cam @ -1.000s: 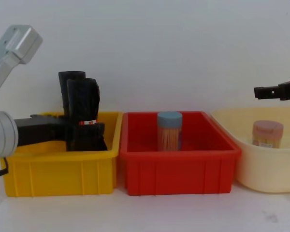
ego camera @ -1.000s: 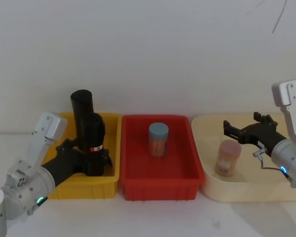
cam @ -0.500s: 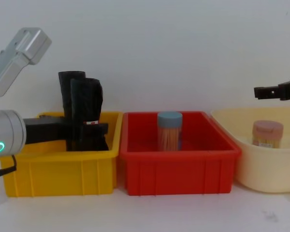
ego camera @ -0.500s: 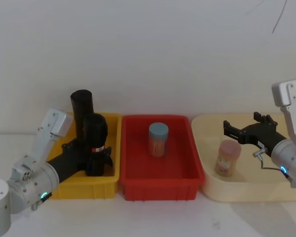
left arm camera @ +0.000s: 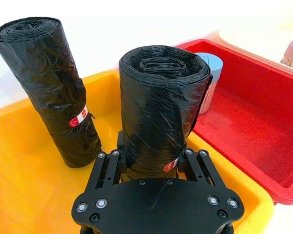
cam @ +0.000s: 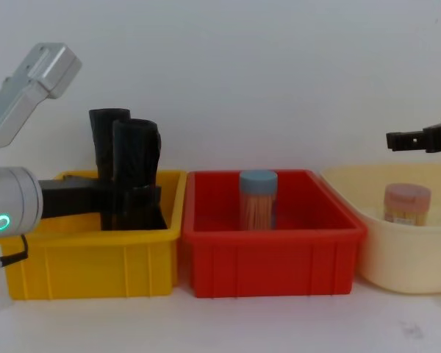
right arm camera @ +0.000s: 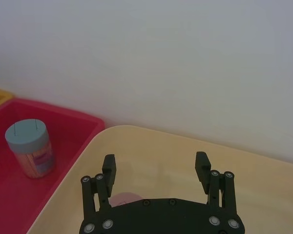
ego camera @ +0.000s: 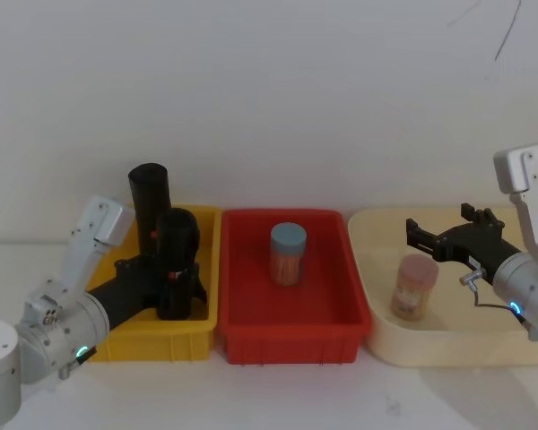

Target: Pick up the garbage bag with the one hand and transfer it to the other hand.

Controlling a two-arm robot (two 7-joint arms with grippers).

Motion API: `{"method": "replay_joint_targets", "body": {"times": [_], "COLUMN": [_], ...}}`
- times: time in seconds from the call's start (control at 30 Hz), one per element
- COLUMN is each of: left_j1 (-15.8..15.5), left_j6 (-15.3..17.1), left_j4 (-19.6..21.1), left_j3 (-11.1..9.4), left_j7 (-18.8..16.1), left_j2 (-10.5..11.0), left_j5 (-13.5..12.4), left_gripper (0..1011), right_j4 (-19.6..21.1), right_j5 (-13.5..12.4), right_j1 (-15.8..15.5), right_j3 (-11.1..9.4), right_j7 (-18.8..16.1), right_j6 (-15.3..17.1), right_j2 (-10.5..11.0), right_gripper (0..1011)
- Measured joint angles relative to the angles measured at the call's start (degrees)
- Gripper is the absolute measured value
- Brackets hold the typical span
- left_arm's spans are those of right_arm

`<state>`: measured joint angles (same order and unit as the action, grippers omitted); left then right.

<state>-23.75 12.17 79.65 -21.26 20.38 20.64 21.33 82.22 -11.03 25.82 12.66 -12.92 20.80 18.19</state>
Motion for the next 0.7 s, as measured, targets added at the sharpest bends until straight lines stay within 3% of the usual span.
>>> {"method": "replay_joint_targets", "body": {"times": [0.4,0.7], "left_j1": [-0.1,-1.9], "left_j6": [0.7,1.8], "left_j4": [1.0,2.1], "left_j3": [0.5,0.9], "left_j7": [0.1,2.1], "left_j2": [0.3,0.8], "left_j5": [-0.3,0.8], "left_gripper": [482,482], "right_j4": [0.0,0.0], "right_j5": [0.0,0.0], "right_j1": [0.0,0.0], "right_j3": [0.0,0.0], "right_j7": [0.0,0.0], "right_j6": [0.0,0.0], "right_j2": [0.0,0.0], "right_gripper": [999,999]}}
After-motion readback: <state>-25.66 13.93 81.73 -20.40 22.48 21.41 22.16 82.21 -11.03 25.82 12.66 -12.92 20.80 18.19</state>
